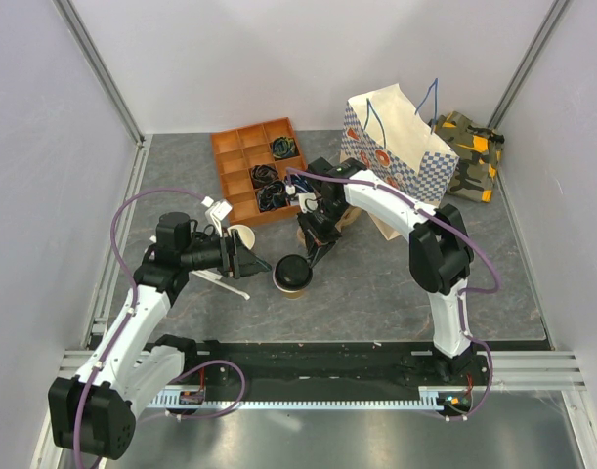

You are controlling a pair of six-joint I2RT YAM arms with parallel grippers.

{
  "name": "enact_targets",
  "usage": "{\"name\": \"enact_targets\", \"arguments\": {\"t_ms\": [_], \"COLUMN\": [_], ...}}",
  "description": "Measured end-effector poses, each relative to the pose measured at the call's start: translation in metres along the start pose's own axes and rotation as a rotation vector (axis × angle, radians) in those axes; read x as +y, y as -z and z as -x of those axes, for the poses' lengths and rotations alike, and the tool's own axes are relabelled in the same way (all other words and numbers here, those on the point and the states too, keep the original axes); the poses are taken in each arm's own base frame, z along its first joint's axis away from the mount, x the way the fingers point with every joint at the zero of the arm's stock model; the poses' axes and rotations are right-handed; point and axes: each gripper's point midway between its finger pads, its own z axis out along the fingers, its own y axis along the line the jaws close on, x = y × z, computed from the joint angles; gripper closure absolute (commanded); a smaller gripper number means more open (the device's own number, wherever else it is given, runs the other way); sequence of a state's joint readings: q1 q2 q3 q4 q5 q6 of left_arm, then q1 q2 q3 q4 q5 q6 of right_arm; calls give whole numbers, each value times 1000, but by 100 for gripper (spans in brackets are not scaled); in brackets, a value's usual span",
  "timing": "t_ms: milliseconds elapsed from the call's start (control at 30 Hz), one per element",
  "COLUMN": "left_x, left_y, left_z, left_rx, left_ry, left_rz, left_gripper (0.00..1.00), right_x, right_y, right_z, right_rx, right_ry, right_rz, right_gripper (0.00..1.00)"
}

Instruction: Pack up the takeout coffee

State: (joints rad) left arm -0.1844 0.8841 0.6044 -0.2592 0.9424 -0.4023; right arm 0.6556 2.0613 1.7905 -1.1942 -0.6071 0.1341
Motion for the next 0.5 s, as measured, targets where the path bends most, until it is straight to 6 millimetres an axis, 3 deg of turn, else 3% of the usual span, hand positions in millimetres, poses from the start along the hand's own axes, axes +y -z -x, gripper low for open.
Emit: {"name": "enact_targets", "arguments": {"t_ms": [500], "left_x": [0], "left_y": [0], "left_z": [0], "left_rx": [3], "left_ry": [3], "left_rz": [-1], "left_gripper": [26], "right_x": [-1], "right_y": [-5], "right_z": [2], "right_rx": [12], "right_ry": [-6], "right_rz": [7], "right_gripper": [97]}}
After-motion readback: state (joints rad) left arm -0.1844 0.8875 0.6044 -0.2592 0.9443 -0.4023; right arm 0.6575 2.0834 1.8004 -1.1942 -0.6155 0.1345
